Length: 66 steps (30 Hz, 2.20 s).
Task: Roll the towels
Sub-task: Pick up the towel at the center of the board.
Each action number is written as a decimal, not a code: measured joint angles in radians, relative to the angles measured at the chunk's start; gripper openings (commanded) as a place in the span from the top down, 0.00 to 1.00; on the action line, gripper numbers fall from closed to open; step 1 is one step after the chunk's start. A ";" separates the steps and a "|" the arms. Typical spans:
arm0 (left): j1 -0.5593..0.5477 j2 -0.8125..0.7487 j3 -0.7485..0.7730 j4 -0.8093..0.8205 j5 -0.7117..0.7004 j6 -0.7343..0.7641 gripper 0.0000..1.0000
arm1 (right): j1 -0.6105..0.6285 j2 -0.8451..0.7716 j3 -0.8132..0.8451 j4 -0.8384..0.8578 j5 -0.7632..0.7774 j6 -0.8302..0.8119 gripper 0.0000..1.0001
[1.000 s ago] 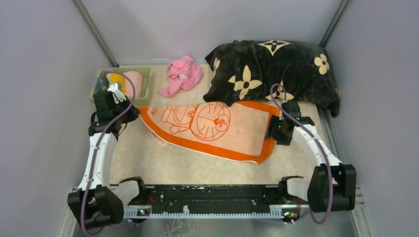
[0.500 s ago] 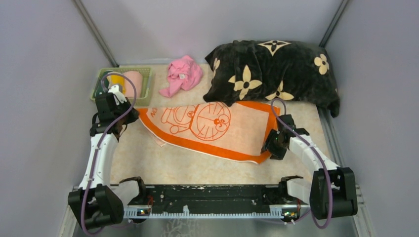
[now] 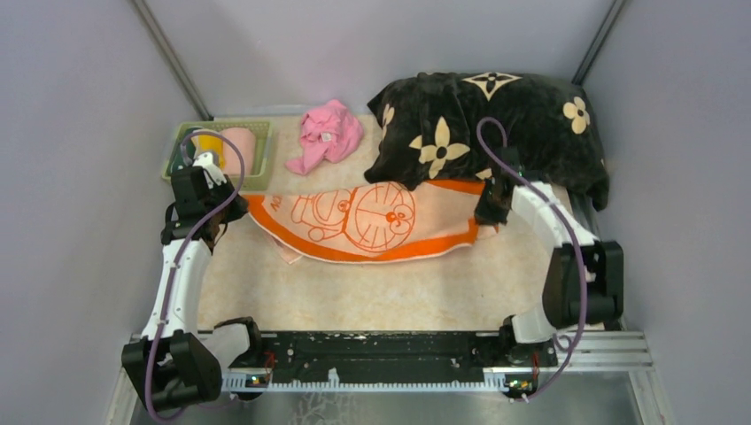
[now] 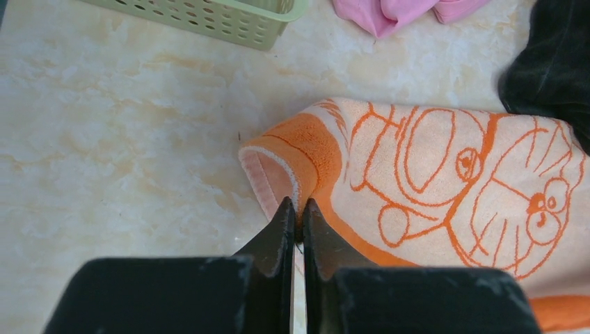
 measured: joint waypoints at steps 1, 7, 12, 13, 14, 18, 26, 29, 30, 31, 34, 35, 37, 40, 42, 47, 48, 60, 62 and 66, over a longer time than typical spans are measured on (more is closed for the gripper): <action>0.000 0.000 0.000 0.000 -0.001 0.002 0.93 | 0.004 0.058 0.070 0.006 0.005 -0.014 0.81; 0.000 0.008 0.000 0.000 -0.003 0.012 0.89 | 0.106 0.340 0.351 0.018 0.040 -0.101 0.45; 0.000 0.008 0.000 0.000 -0.002 0.013 0.87 | 0.174 0.337 0.341 0.009 0.047 -0.146 0.42; 0.000 0.009 0.000 0.000 -0.002 0.013 0.86 | 0.173 0.313 0.320 0.020 0.048 -0.150 0.43; 0.000 0.009 0.000 0.000 -0.002 0.013 0.86 | 0.167 0.283 0.295 0.023 0.048 -0.150 0.44; 0.000 0.013 0.000 0.000 0.003 0.013 0.86 | 0.096 0.112 0.143 0.074 0.006 -0.114 0.46; 0.000 0.017 0.000 0.000 0.006 0.013 0.86 | 0.038 0.084 0.120 0.147 -0.019 -0.043 0.46; 0.000 0.018 0.000 0.000 0.007 0.013 0.86 | 0.053 0.152 0.174 0.170 -0.018 -0.043 0.46; 0.000 0.018 0.000 0.000 0.008 0.013 0.86 | 0.060 0.175 0.192 0.175 -0.010 -0.044 0.46; 0.000 0.018 0.000 0.000 0.009 0.013 0.86 | 0.072 0.200 0.213 0.175 0.003 -0.047 0.46; 0.000 0.018 0.000 0.000 0.012 0.013 0.86 | 0.123 0.276 0.287 0.165 0.061 -0.059 0.46; 0.000 0.019 0.000 0.000 0.013 0.013 0.86 | 0.144 0.307 0.315 0.167 0.084 -0.065 0.47; 0.000 0.020 0.000 0.000 0.014 0.013 0.86 | 0.185 0.367 0.365 0.166 0.141 -0.067 0.47; 0.000 0.023 0.000 0.000 0.016 0.013 0.86 | 0.222 0.417 0.394 0.156 0.209 -0.064 0.47; 0.000 0.024 0.000 0.000 0.017 0.013 0.86 | 0.246 0.443 0.409 0.142 0.260 -0.058 0.47; 0.000 0.029 0.000 0.000 0.023 0.013 0.86 | 0.296 0.505 0.468 0.108 0.389 -0.037 0.48; 0.000 0.030 0.000 0.000 0.024 0.013 0.86 | 0.307 0.520 0.481 0.107 0.412 -0.035 0.48; 0.000 0.037 0.000 0.000 0.034 0.013 0.86 | 0.401 0.646 0.530 0.103 0.571 0.027 0.59; 0.000 0.037 0.000 0.000 0.035 0.013 0.86 | 0.407 0.665 0.540 0.112 0.596 0.042 0.59; 0.000 0.037 0.000 0.000 0.036 0.013 0.86 | 0.412 0.678 0.539 0.124 0.641 0.069 0.60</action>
